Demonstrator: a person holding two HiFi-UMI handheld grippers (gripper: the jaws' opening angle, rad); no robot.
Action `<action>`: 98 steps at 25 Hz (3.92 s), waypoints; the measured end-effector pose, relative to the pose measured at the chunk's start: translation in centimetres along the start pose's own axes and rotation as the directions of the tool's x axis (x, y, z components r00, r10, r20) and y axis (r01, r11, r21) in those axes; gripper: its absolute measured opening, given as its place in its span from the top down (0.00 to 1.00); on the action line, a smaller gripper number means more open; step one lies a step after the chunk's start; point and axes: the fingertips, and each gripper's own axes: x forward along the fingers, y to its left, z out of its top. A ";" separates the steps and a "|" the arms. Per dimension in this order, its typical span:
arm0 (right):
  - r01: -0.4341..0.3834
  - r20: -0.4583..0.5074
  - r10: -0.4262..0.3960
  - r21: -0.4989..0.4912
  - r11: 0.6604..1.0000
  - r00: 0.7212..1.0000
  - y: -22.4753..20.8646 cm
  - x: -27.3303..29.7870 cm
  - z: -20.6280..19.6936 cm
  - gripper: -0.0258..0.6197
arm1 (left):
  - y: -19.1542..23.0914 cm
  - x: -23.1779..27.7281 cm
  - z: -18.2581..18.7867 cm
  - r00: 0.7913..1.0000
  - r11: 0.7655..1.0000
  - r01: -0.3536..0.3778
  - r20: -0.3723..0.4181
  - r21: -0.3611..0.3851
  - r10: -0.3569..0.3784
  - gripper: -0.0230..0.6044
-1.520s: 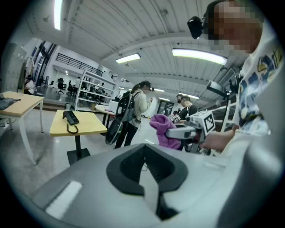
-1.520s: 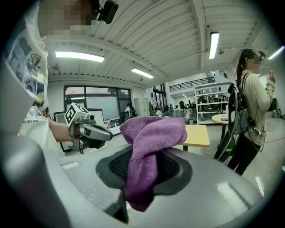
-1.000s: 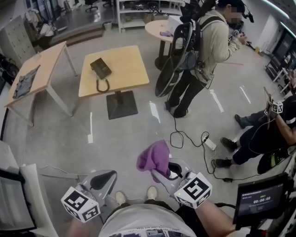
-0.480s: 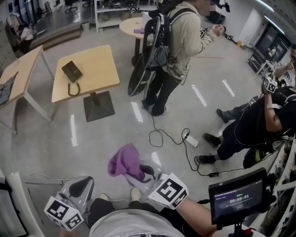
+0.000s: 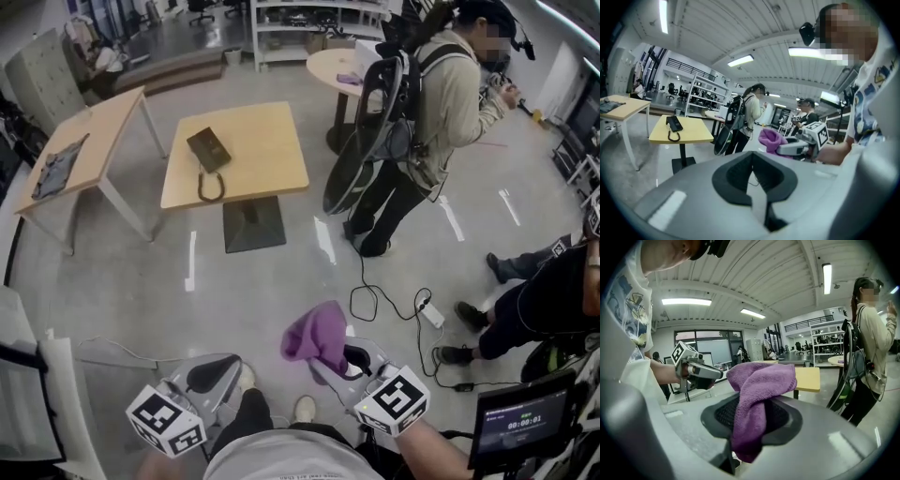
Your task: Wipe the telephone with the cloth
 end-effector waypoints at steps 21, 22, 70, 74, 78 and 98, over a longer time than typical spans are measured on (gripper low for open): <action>0.024 0.003 -0.024 -0.016 1.000 1.000 -1.0 17.7 8.6 0.78 | 16.1 -0.5 4.1 0.996 0.996 0.091 0.016 0.006 -0.091 0.95; 0.019 -0.003 -0.019 -0.022 1.000 1.000 -1.5 18.1 8.8 0.78 | 16.7 -0.2 4.2 0.996 0.997 0.083 0.019 0.003 -0.083 0.95; 0.085 -0.154 -0.090 -0.034 0.996 0.984 -24.7 45.2 16.7 0.78 | 58.3 23.6 9.4 0.992 0.930 -0.111 -0.096 -0.351 0.082 0.78; 0.080 -0.214 -0.085 -0.029 0.996 0.973 -26.0 45.3 16.1 0.78 | 61.6 26.8 7.8 0.992 0.886 -0.115 -0.098 -0.450 0.079 0.74; 0.081 -0.247 -0.086 -0.030 0.996 0.965 -27.5 45.4 15.7 0.78 | 63.9 29.0 6.6 0.993 0.837 -0.109 -0.089 -0.536 0.072 0.72; 0.108 -0.313 -0.096 0.022 0.994 0.945 -30.4 44.0 14.1 0.78 | 67.0 33.5 6.5 0.998 0.704 -0.044 0.001 -0.709 0.064 0.72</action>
